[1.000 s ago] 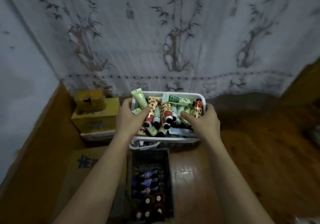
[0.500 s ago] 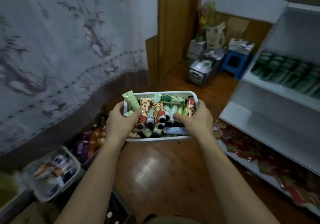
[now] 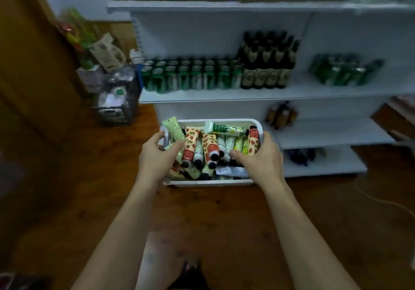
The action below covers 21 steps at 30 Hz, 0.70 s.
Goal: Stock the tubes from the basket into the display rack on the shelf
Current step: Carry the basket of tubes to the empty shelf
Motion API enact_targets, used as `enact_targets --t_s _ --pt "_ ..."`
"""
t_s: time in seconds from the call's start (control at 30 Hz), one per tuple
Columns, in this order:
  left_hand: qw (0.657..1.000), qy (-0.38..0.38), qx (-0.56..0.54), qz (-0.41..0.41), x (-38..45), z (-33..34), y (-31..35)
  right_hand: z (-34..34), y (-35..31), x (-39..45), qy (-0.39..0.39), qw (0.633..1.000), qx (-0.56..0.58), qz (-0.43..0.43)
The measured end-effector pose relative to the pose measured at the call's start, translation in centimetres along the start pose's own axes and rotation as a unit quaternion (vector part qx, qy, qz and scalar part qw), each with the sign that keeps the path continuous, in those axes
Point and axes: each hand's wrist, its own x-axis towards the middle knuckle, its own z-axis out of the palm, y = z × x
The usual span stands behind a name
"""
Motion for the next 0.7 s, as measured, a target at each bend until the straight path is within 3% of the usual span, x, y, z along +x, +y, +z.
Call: enact_targets --t_s 0.27,0.47,0.7 --pt "0.985 -0.164 -0.001 0.047 4.5 21.3 7.0 -12.0 12.0 8.7 0.125 0.985 -0.013 0.119" --pt "0.961 -0.266 0.004 0.071 9.0 36.7 13.9 -20.6 18.5 16.8 0.186 0.968 -0.04 0.163" --pt "0.915 -0.387 0.031 0.111 9.2 53.6 20.7 -30.5 26.7 21.2 0.297 0.923 -0.053 0.238"
